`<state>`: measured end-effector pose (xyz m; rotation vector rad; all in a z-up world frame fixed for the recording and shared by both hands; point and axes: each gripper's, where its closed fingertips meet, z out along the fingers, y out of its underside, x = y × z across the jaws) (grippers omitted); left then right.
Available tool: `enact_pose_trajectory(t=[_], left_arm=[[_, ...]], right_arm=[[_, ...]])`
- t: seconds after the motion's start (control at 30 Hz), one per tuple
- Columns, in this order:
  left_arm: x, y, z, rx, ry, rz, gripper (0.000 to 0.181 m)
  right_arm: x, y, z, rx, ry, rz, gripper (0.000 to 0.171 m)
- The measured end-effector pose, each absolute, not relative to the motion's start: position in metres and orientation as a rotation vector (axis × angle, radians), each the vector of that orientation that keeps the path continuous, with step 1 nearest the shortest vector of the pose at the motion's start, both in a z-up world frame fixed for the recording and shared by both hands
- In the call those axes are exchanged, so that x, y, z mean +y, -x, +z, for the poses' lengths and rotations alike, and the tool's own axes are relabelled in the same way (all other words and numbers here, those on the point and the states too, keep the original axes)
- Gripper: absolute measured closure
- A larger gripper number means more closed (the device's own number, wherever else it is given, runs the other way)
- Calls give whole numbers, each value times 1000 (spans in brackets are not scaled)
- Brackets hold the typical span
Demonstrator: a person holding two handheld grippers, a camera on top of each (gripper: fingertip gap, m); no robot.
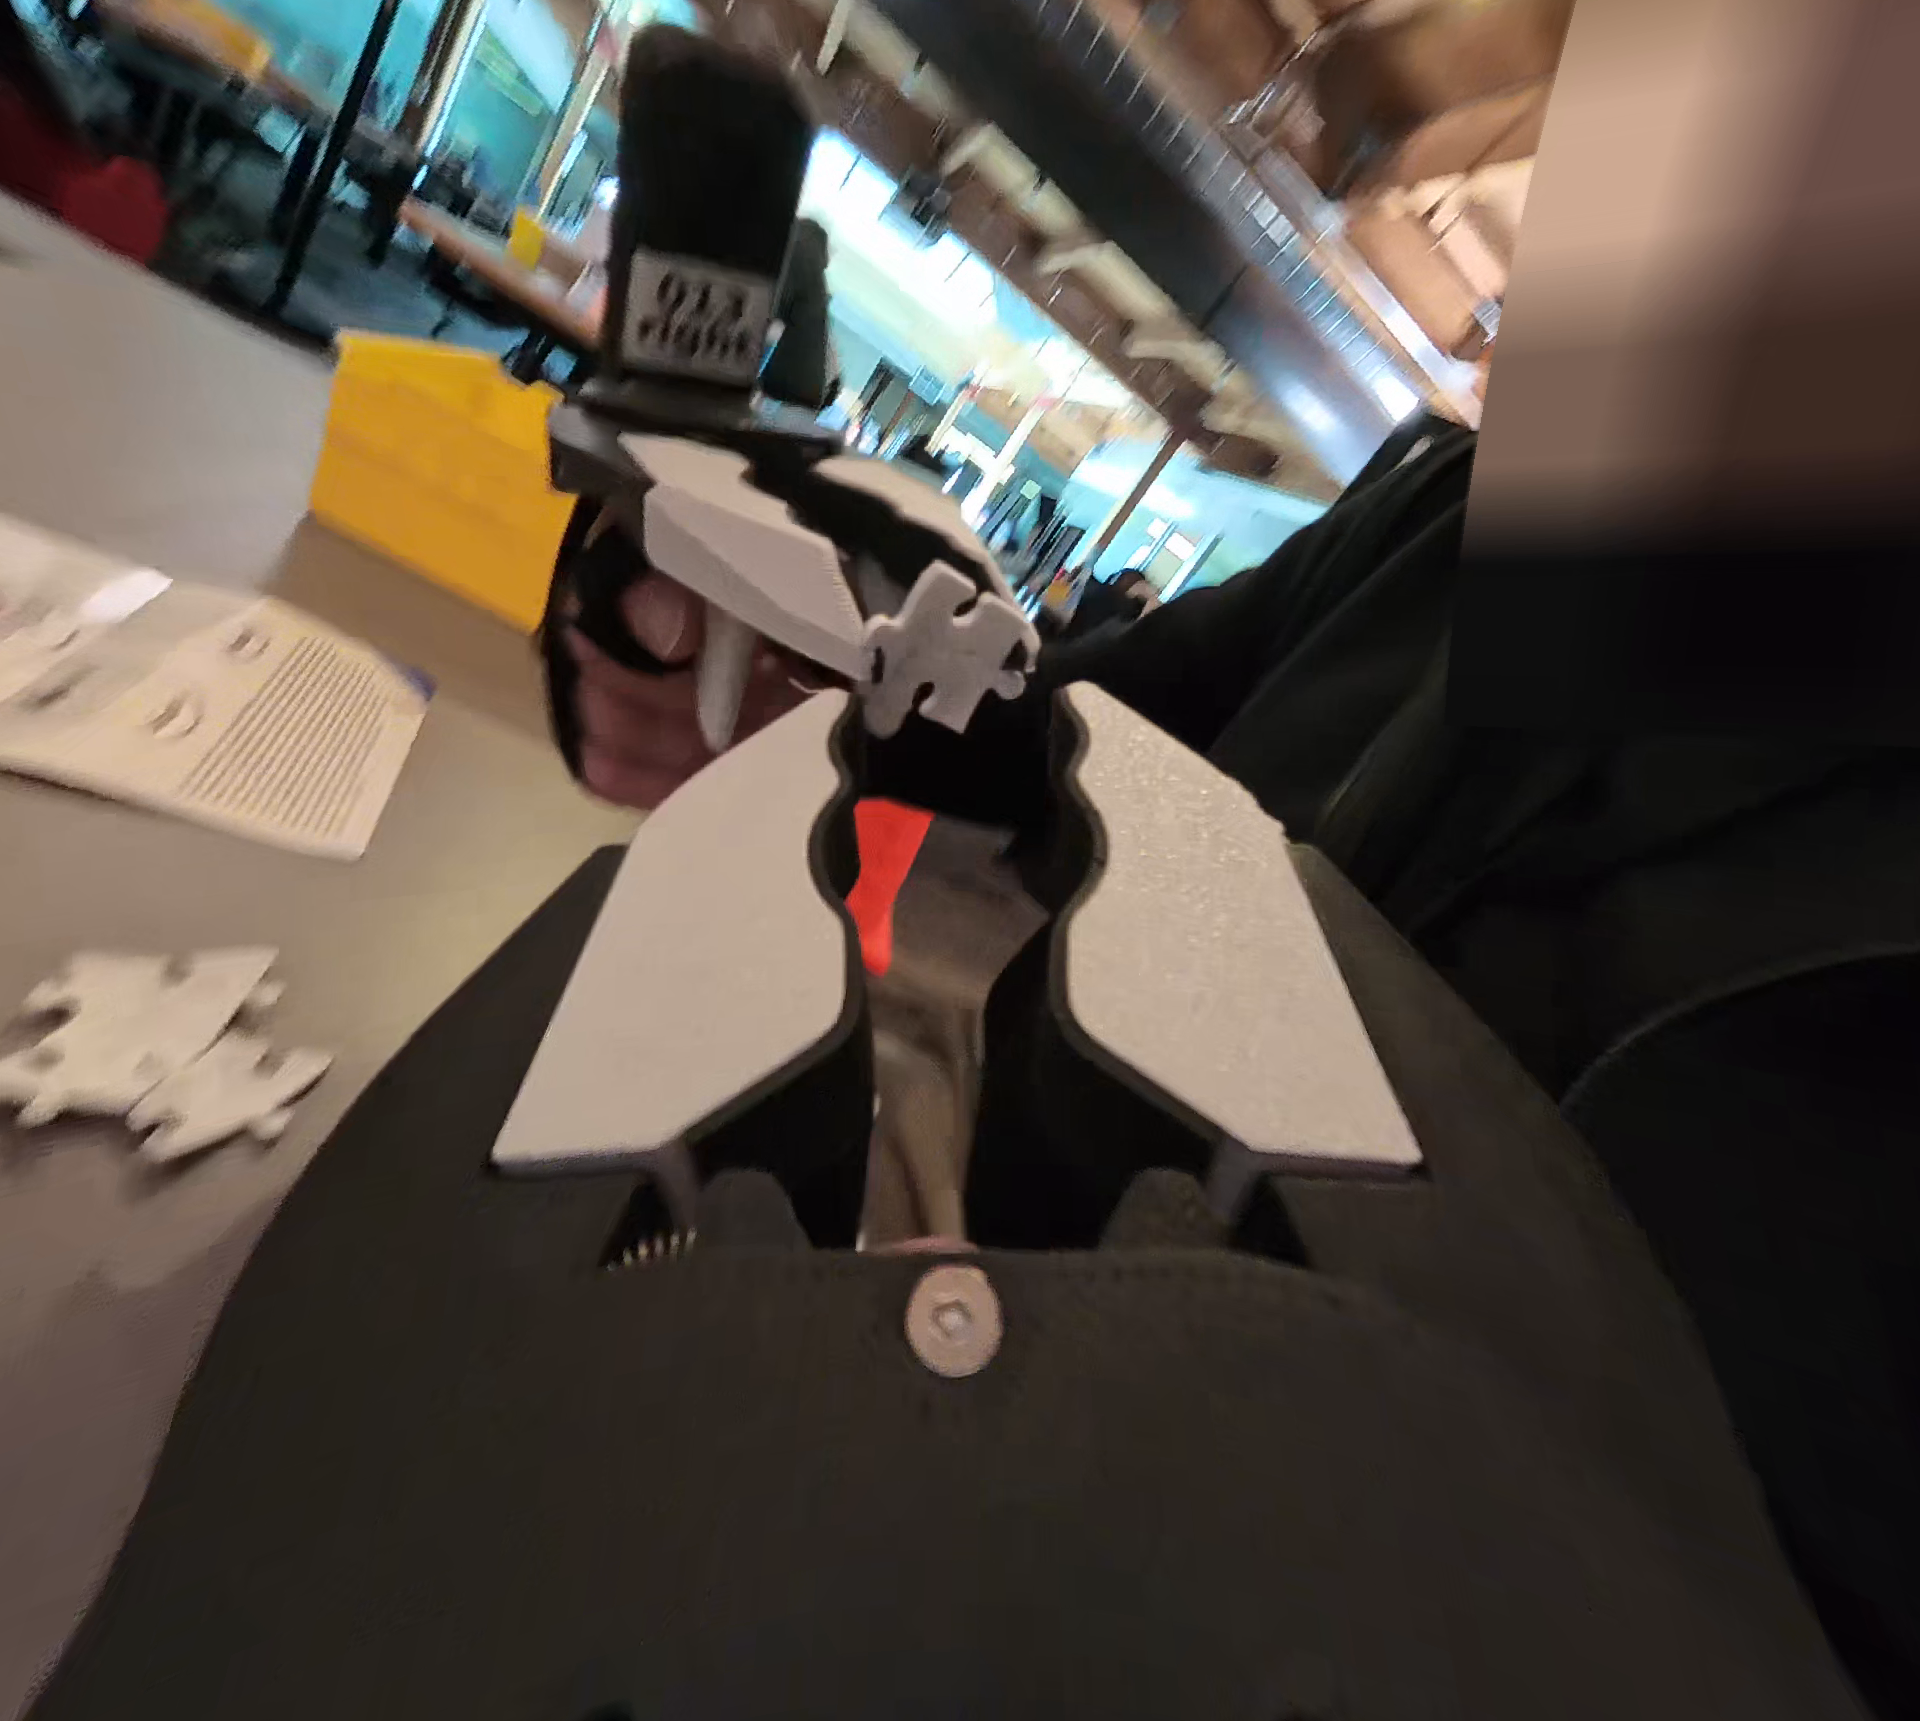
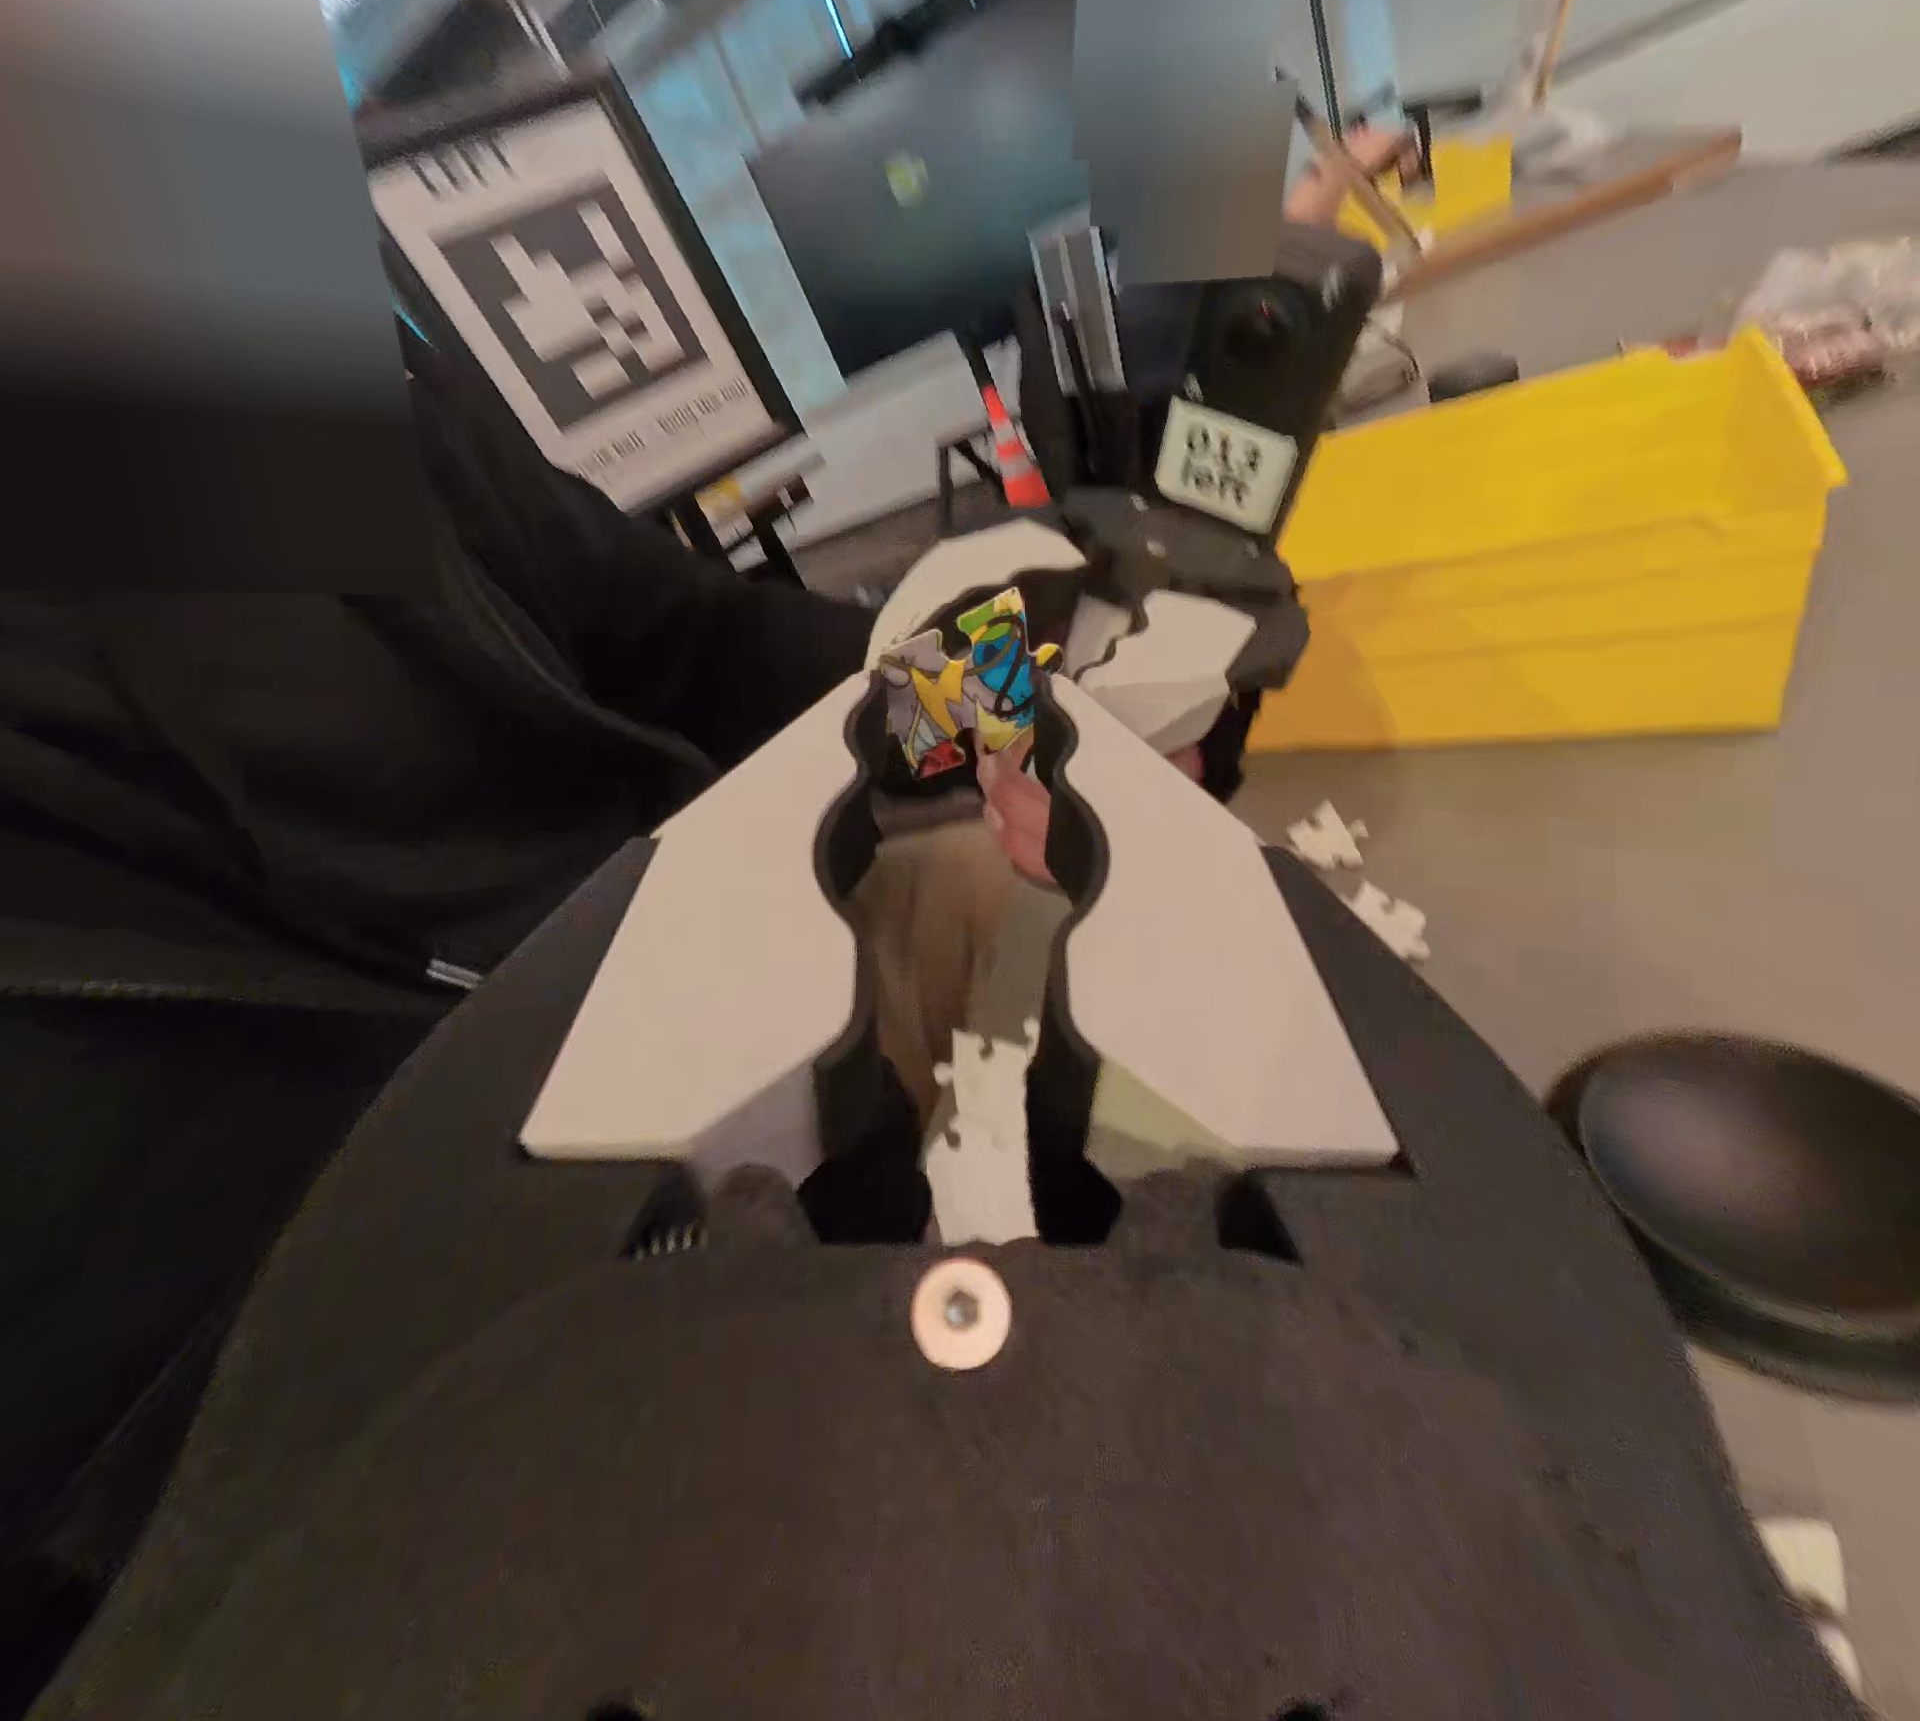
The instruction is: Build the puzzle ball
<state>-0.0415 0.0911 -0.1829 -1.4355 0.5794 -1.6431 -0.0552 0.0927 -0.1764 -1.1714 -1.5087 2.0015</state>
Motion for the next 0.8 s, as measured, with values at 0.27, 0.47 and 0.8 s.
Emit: enact_pose_trajectory(t=[0.27, 0.47, 0.8], left_arm=[[103, 28, -161, 420, 1253, -1839, 164], [101, 19, -144, 346, 1135, -1956, 159], [106, 24, -143, 353, 1182, -1782, 179]], right_arm=[[96, 34, -145, -1334, 894, 2164, 145], [94, 32, -142, -1334, 823, 2099, 145], [102, 25, -143, -1432, 878, 1939, 155]])
